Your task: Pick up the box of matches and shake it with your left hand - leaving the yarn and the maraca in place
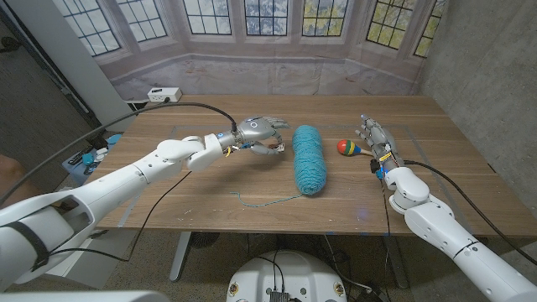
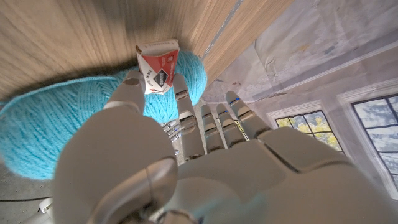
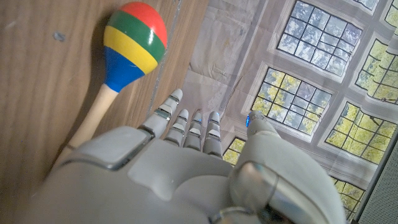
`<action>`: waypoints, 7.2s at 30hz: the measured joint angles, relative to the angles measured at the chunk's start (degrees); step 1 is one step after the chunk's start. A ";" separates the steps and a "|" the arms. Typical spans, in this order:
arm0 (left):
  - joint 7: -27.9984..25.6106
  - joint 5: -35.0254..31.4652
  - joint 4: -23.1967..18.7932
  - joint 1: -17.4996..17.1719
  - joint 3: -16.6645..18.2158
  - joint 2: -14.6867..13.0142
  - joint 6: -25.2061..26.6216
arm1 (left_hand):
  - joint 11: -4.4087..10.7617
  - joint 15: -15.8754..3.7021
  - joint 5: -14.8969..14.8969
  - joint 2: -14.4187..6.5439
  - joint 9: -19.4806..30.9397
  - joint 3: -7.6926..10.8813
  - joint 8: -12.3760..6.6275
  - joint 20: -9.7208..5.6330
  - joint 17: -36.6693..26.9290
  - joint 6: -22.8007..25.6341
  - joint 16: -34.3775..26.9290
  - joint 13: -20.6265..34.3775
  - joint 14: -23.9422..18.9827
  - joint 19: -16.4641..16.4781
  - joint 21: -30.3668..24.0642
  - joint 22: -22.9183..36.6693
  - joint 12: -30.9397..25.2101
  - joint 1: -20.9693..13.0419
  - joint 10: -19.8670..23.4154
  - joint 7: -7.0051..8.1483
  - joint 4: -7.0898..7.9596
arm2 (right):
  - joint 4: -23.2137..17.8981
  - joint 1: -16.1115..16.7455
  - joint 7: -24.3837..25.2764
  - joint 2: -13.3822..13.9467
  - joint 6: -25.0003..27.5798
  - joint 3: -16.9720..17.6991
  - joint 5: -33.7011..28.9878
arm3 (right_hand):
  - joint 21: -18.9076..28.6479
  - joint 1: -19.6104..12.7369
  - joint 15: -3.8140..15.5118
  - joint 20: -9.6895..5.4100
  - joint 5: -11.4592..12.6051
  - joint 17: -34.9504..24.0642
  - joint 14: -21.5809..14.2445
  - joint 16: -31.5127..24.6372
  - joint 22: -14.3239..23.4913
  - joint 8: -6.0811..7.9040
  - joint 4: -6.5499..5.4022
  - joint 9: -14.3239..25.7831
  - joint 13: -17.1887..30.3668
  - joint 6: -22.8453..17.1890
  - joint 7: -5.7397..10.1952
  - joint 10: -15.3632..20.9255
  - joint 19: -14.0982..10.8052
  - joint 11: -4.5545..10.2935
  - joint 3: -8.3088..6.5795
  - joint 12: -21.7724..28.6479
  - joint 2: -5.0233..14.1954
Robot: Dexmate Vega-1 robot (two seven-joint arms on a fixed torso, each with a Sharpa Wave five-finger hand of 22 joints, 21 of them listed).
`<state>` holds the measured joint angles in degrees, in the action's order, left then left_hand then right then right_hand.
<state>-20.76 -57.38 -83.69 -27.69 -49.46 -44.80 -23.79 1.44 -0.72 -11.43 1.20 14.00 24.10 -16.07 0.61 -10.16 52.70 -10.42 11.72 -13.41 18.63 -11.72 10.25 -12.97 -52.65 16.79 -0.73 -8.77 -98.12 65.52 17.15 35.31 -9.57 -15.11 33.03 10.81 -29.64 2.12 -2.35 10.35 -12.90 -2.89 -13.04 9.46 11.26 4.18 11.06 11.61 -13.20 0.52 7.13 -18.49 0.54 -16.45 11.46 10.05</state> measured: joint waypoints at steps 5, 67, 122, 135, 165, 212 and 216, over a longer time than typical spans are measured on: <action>0.03 0.16 -0.24 0.00 -0.21 0.36 -1.16 | 0.00 0.00 0.00 0.00 0.00 0.00 0.00 0.00 0.00 0.12 0.00 0.00 0.00 0.00 0.00 0.00 0.00 0.00 0.00 -0.13 0.00 | -0.01 0.04 0.01 -0.04 -0.21 0.00 -0.09 | 0.00 0.00 0.00 0.00 0.00 0.00 0.00 0.00 0.00 0.00 0.00 0.00 0.00 0.00 0.00 0.00 0.00 0.00 0.00 0.00 0.00; -2.08 -3.58 -2.93 1.27 3.76 -2.16 6.44 | 0.31 0.00 0.00 -0.25 0.30 0.01 0.21 0.00 0.00 1.76 0.00 0.14 0.00 0.00 0.00 0.00 0.00 0.25 0.31 -0.29 0.02 | 0.63 0.47 -0.22 -0.71 -1.81 -0.15 -0.30 | 0.00 0.23 0.00 -0.31 0.00 0.12 0.00 0.00 0.00 0.00 0.00 0.00 0.00 0.00 0.00 0.00 -0.32 0.00 0.00 0.00 -0.23; -4.45 -2.78 2.12 6.03 2.06 -1.54 12.21 | 0.19 0.00 0.00 -0.47 0.53 0.15 0.21 0.00 0.00 1.74 0.00 0.13 0.00 0.00 0.00 0.00 0.25 0.49 0.41 -0.30 0.16 | 2.11 -1.04 -0.98 -1.46 -1.74 -1.26 -0.26 | 0.00 0.23 -0.20 0.09 0.00 0.10 -0.21 0.00 0.00 0.00 0.00 0.00 0.00 0.00 0.00 0.00 -0.71 0.00 -0.47 0.00 -0.23; -3.90 -2.40 1.26 6.14 1.15 -1.12 9.34 | 0.19 0.00 0.00 -0.45 0.53 0.15 0.21 0.00 0.00 1.74 0.00 0.13 0.00 0.00 0.00 0.00 0.25 0.49 0.41 -0.30 0.16 | 2.33 -1.32 -1.23 -1.42 -1.74 -1.24 -0.17 | 0.00 0.23 -0.20 0.09 0.00 0.10 -0.20 0.00 0.00 0.00 0.00 0.00 0.00 0.00 0.00 0.00 -0.71 0.00 -0.47 0.00 -0.23; -1.71 -2.08 1.74 5.66 -0.99 0.28 0.84 | 0.19 0.00 0.00 -0.65 0.51 0.15 0.22 0.00 0.00 2.06 0.00 0.13 0.00 0.00 0.00 0.00 0.24 0.73 0.40 0.02 0.16 | 3.36 -2.62 -1.66 -1.71 -2.28 -1.32 -0.19 | 0.00 0.23 -0.20 -0.22 0.00 0.10 -0.20 0.00 0.00 0.00 0.00 0.00 0.00 -0.53 -0.11 0.00 -1.03 0.00 -0.47 0.00 -0.23; 2.81 -1.72 -4.20 0.63 2.18 -1.59 -5.00 | 0.40 -0.31 0.00 -0.81 0.80 0.64 0.68 0.00 0.00 2.04 0.00 0.13 -0.31 0.00 0.00 0.00 0.24 1.01 0.83 0.00 0.15 | 2.24 0.45 -0.62 -2.19 -4.44 -0.50 -0.16 | 0.00 0.23 -0.20 -0.22 0.00 0.10 -0.20 0.00 0.00 0.00 0.24 0.00 0.00 -0.52 -0.11 0.00 -1.02 0.00 -0.71 0.00 -0.23; 2.79 -2.22 -4.39 0.59 2.70 -1.82 -3.99 | 0.20 -0.31 0.00 -0.98 0.79 0.64 0.73 0.00 0.00 2.04 0.00 0.12 -0.31 0.00 0.00 0.00 0.23 1.18 1.03 0.00 0.15 | 2.24 0.45 -0.85 -2.19 -4.50 -0.50 -0.16 | 0.00 0.23 -0.20 -0.22 0.00 0.10 -0.20 0.00 0.00 0.00 0.24 0.00 0.00 -0.51 -0.11 0.00 -1.02 0.00 -0.71 0.00 -0.23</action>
<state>-17.98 -59.60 -88.08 -27.11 -46.76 -46.62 -27.78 1.64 -1.03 -11.43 0.22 14.79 24.74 -15.34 0.61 -10.16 54.74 -10.42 11.85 -13.72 18.63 -11.72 10.25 -12.74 -51.47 17.82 -0.73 -8.62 -95.87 65.97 16.30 33.12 -14.07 -15.61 32.87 10.81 -29.41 1.92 -2.56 10.35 -12.80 -3.09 -13.04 9.46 11.26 4.42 11.06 11.60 -13.71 0.41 7.12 -19.51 0.54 -17.16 11.46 9.82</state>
